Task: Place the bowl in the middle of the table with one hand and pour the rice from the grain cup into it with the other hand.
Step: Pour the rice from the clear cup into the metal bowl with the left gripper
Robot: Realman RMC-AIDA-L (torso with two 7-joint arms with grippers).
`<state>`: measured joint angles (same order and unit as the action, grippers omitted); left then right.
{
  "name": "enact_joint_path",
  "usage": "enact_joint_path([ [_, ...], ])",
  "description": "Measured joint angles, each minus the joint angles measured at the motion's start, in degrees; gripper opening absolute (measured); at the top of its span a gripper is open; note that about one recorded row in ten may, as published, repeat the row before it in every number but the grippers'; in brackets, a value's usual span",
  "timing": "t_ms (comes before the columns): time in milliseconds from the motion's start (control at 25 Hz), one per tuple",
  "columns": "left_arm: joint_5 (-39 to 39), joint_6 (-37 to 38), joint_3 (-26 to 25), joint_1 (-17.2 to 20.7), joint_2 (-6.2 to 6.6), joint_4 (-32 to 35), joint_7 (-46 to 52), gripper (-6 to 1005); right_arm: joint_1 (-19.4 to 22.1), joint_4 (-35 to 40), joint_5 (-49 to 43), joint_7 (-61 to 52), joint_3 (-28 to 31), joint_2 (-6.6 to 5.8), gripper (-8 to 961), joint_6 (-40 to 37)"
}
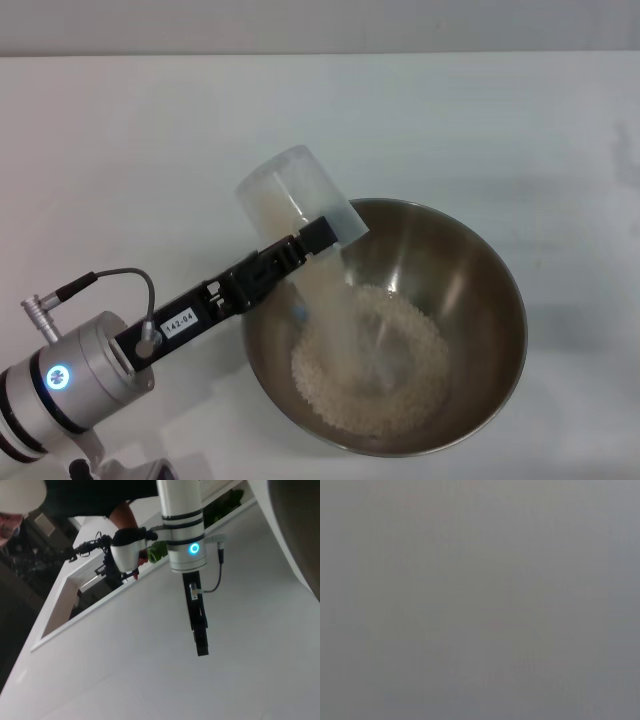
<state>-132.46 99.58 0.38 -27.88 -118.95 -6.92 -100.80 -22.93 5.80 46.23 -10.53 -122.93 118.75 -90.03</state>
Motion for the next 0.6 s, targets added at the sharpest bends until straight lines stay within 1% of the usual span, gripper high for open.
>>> enact_joint_path([
  [120, -0.6, 0.1, 0.0, 0.0, 0.07, 0.2, -2.5, 61, 0.1, 0.0, 0.0, 0.9, 0.0, 0.00, 497, 0.0],
  [320, -1.8, -0.2, 0.0, -0.1, 0.13, 1.2, -3.6, 64, 0.6, 0.0, -0.1, 1.1, -0.1, 0.12, 497, 0.0],
  [520, -2.8, -0.2, -0.4, 0.0, 0.17, 1.6, -3.3, 68, 1.3, 0.1, -0.1, 1.1, 0.0, 0.29, 497, -0.1],
  [600, -2.7, -0.1, -1.3, 0.1, 0.17, 1.1, -1.2, 70, 1.5, 0.1, 0.0, 1.1, 0.0, 0.31, 497, -0.2],
])
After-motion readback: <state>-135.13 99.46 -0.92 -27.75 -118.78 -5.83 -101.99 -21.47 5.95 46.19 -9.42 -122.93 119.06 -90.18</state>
